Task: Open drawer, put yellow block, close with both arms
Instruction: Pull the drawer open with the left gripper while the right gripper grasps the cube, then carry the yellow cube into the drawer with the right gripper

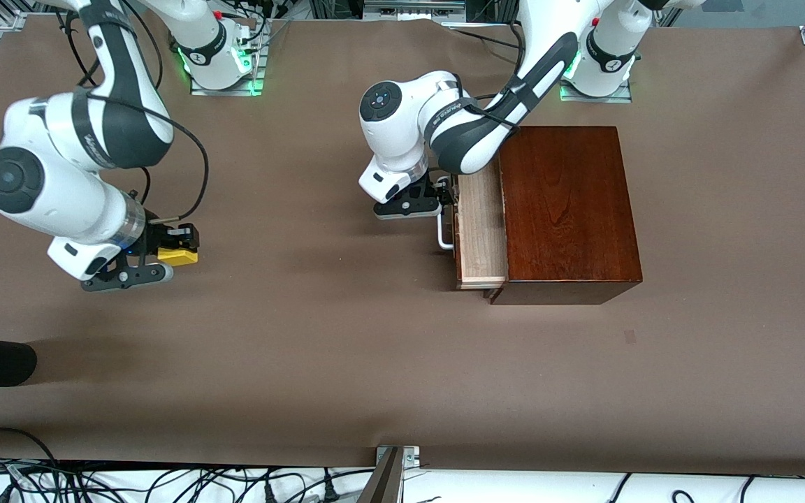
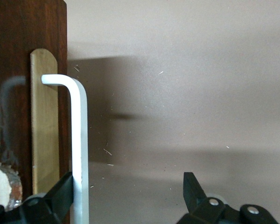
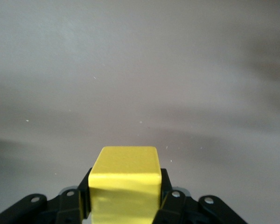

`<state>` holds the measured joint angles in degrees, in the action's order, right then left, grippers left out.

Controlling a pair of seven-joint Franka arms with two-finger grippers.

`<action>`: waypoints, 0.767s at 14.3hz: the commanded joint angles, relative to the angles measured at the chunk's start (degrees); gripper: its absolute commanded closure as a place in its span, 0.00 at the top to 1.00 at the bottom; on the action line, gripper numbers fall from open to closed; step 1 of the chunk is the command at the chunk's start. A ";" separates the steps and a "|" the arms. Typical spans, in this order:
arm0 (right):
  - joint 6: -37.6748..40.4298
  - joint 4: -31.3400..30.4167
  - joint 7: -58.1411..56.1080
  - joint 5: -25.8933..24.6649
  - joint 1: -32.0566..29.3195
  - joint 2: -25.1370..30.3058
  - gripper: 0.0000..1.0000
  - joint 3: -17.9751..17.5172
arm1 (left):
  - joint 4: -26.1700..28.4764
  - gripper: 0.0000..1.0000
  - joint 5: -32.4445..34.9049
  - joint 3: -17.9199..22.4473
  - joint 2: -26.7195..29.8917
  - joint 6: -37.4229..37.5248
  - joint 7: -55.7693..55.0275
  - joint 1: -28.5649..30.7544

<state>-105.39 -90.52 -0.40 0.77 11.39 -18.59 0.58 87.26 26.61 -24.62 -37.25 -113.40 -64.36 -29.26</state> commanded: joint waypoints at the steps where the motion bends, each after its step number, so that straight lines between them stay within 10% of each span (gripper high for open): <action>1: 1.59 3.24 -1.45 0.72 -0.31 -1.37 0.00 -0.76 | -2.89 1.00 -0.86 -0.16 1.20 0.89 0.81 -0.36; 6: 1.68 3.15 -1.80 5.38 0.30 -1.37 0.00 -1.28 | -6.84 1.00 -1.04 -0.16 5.68 12.38 5.90 0.42; 11: 1.33 3.33 -2.15 5.03 1.79 -1.01 0.00 -9.00 | -6.84 1.00 -9.26 -0.34 15.43 21.45 16.43 10.41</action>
<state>-105.16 -88.54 -1.76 5.10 12.70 -19.43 -5.26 79.40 23.04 -24.64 -26.47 -94.48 -53.74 -24.58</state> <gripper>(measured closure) 0.445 0.000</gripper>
